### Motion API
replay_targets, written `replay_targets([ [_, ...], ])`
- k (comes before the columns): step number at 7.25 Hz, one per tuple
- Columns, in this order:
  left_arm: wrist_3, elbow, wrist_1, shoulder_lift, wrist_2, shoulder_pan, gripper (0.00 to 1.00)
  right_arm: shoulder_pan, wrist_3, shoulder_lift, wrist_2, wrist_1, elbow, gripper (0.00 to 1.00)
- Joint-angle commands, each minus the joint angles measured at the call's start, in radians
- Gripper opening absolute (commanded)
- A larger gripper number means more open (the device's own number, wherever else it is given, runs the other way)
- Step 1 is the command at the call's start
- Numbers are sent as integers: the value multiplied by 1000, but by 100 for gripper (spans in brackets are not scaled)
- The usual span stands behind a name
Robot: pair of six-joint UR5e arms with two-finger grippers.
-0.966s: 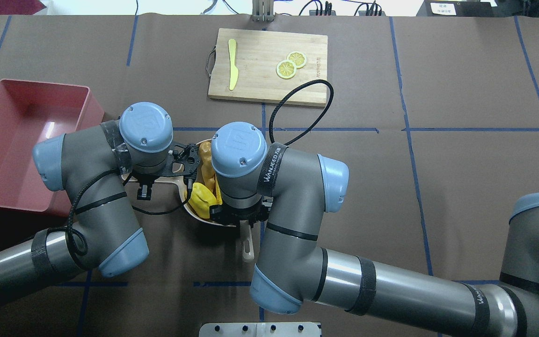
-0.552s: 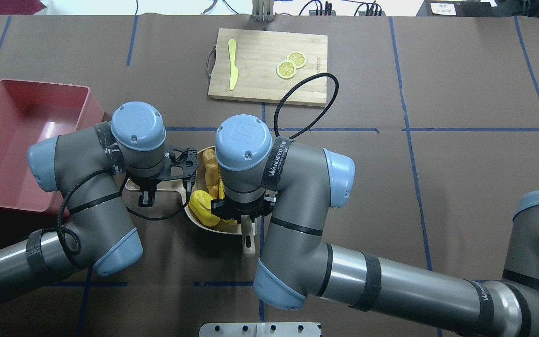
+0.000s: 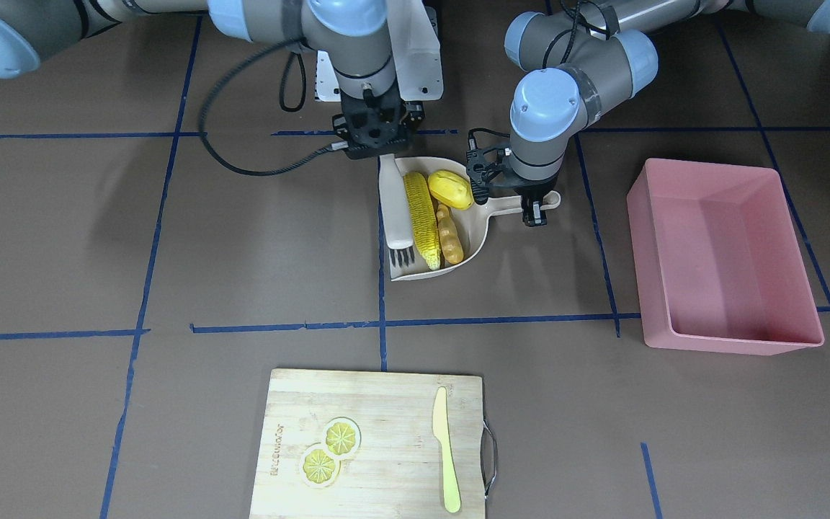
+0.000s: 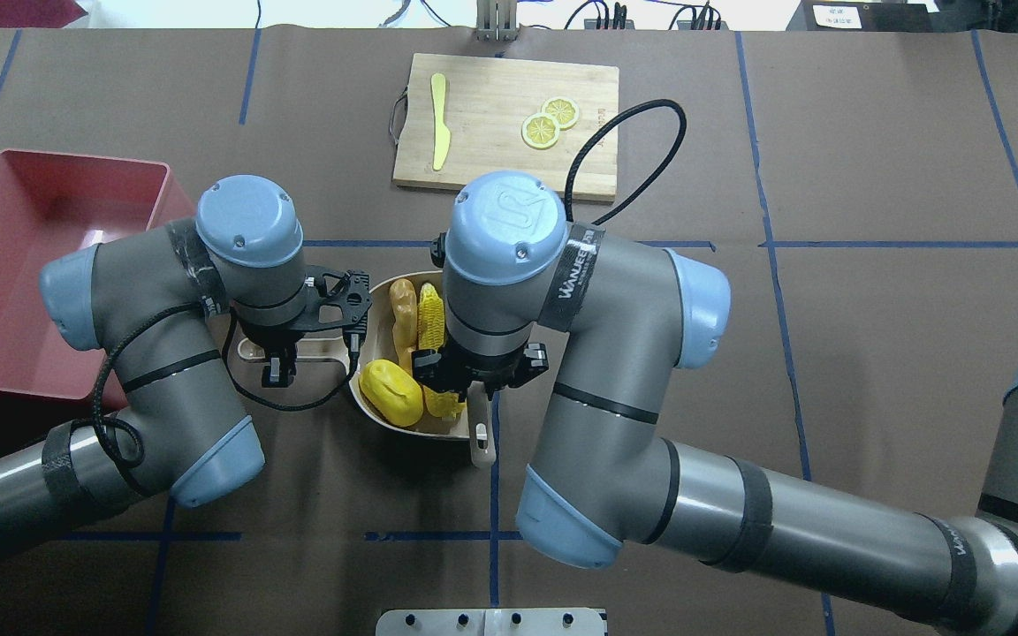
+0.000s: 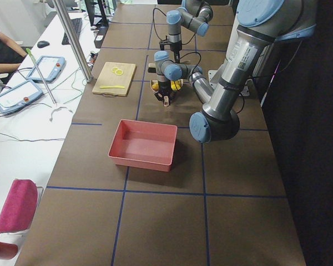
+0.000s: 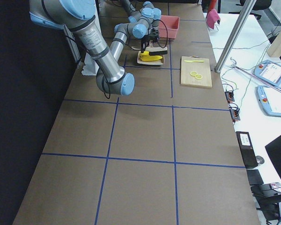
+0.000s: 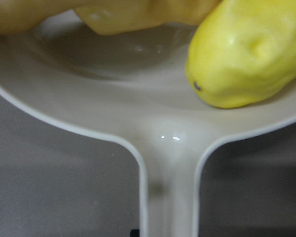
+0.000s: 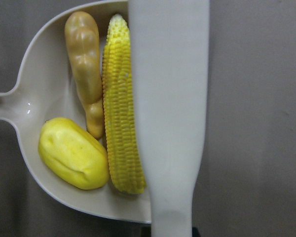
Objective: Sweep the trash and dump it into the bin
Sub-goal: 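Lift the dustpan toward the pink bin while the right gripper withdraws the brush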
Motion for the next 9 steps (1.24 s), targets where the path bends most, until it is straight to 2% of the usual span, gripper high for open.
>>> replay_targets([
  [1,-2,0,-17,-1,-58,-12,0,46,-2,-72,7,-123,167,0],
  [4,-41,-30,-51,0,-125,-100,1,167,-3,-225,7,-203,313,0],
  [5,-48,-68,-44,3,-176,-149,1,207,-41,-241,9,-207,323,0],
  [6,-66,-108,-39,29,-221,-218,1,238,-82,-266,9,-214,324,0],
  [7,-93,-156,-39,73,-221,-282,1,259,-122,-310,10,-217,350,0],
  [9,-109,-205,-37,174,-249,-428,1,362,-216,-385,100,-208,360,0],
])
